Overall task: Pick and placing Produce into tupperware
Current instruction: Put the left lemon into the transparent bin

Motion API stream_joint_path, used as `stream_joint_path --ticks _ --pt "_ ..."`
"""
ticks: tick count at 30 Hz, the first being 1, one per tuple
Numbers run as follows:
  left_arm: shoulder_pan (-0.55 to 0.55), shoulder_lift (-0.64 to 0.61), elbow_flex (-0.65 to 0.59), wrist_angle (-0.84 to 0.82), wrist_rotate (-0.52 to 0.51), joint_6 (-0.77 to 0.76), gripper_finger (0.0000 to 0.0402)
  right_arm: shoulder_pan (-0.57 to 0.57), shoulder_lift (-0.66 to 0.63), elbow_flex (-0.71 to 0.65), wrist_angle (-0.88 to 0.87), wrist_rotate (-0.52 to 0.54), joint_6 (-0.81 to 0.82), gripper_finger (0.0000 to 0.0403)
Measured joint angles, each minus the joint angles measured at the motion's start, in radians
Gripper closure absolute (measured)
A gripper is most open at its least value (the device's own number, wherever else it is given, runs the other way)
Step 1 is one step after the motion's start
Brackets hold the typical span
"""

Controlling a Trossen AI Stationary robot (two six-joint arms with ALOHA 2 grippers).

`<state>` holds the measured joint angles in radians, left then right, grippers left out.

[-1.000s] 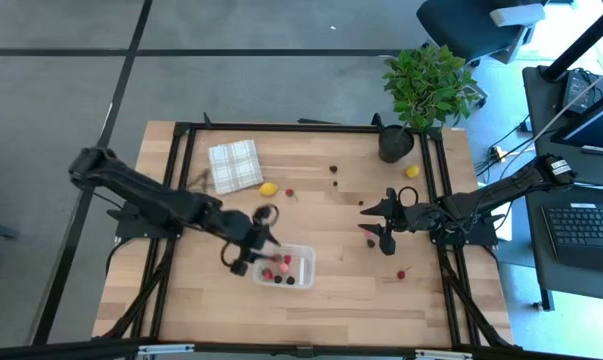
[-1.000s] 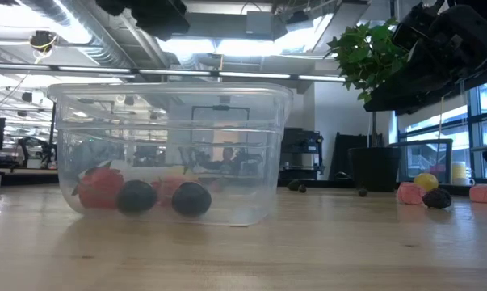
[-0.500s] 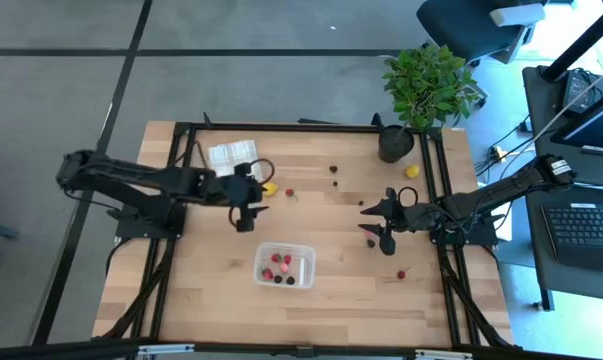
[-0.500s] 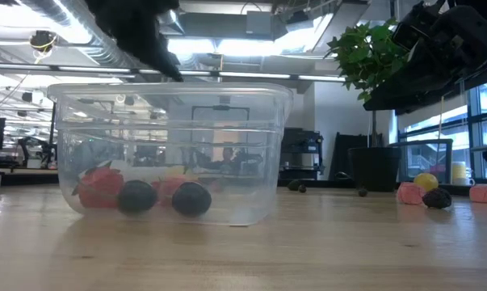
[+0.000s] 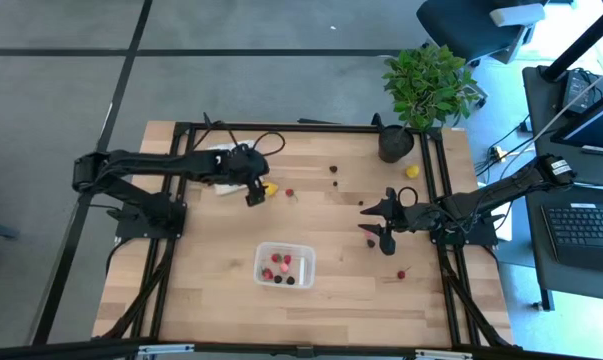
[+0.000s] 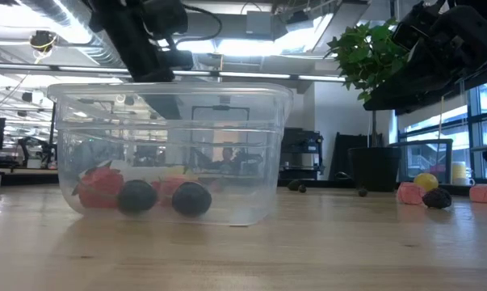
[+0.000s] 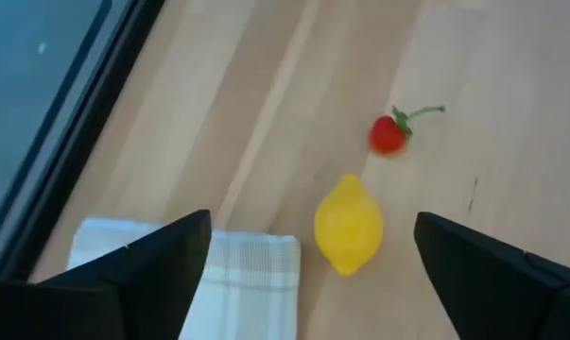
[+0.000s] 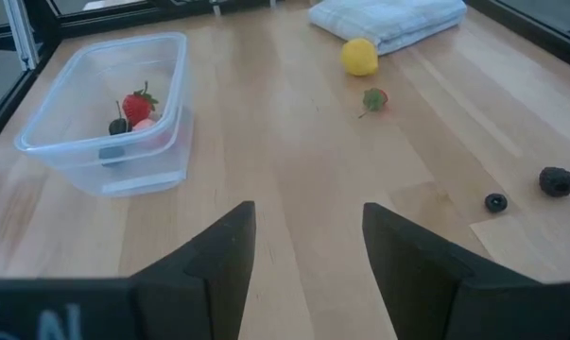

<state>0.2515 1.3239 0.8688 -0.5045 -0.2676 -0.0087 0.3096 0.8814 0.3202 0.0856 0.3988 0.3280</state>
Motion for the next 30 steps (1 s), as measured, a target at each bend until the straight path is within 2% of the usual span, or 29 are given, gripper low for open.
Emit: stream_joint_path --ticks 2,7,11,15,21,30 --pt "0.007 0.000 0.000 0.000 0.002 -0.043 0.0035 0.000 0.000 0.000 0.000 0.000 -0.014 0.0205" --pt "0.018 0.000 0.000 0.001 0.027 -0.043 0.0040 0.000 0.000 0.000 0.000 0.000 -0.054 0.0205" --pt "0.038 0.000 0.000 0.035 -0.001 -0.051 0.0041 0.000 0.000 0.000 0.000 0.000 -0.074 0.0205" --pt "0.058 0.004 0.000 0.042 0.140 -0.027 0.0041 0.000 0.000 0.000 0.000 0.000 -0.072 0.0205" --pt "0.056 0.103 0.001 0.068 0.159 0.071 0.0041 0.000 0.000 0.000 0.004 0.000 -0.071 0.0205" --pt "0.039 0.264 0.000 0.155 0.100 0.153 0.0041 0.000 0.013 0.000 0.008 0.000 -0.071 0.0205"
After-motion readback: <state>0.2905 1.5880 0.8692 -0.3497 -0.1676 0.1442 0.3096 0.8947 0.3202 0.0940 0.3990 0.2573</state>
